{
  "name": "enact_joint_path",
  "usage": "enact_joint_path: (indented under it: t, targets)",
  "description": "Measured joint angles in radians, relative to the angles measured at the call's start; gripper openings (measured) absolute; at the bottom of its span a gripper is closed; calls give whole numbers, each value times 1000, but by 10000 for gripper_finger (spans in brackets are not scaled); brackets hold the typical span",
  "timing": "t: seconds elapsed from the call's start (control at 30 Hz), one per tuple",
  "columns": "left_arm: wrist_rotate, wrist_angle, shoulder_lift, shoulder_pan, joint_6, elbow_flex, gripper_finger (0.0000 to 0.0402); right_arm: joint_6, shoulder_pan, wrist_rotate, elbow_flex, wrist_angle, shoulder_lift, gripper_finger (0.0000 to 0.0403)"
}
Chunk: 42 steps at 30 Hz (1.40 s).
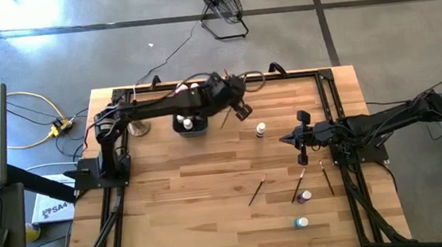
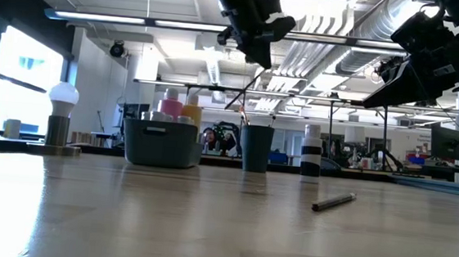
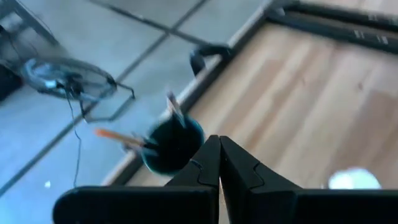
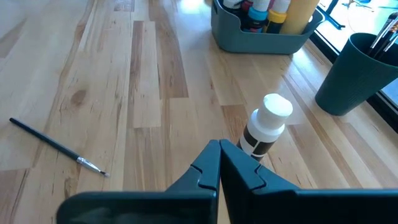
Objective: Pick & Place Paint Supplies
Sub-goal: Put the gold paint brush into the green cup
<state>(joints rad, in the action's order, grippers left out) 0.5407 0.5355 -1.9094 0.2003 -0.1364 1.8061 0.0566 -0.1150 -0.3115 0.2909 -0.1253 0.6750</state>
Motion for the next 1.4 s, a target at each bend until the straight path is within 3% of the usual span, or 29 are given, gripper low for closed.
enact_joint_path:
  t: [0.5,0.8,1.4]
  targets:
    - [-91,-392,0,159,177,0,0,0,0,0,0,0,0,2]
    - [-134,-620,-98,221,216,0,0,0,0,0,0,1,0,2]
    - [-45,-610,-222,239,185,0,0,3,0,0,0,-11,0,2]
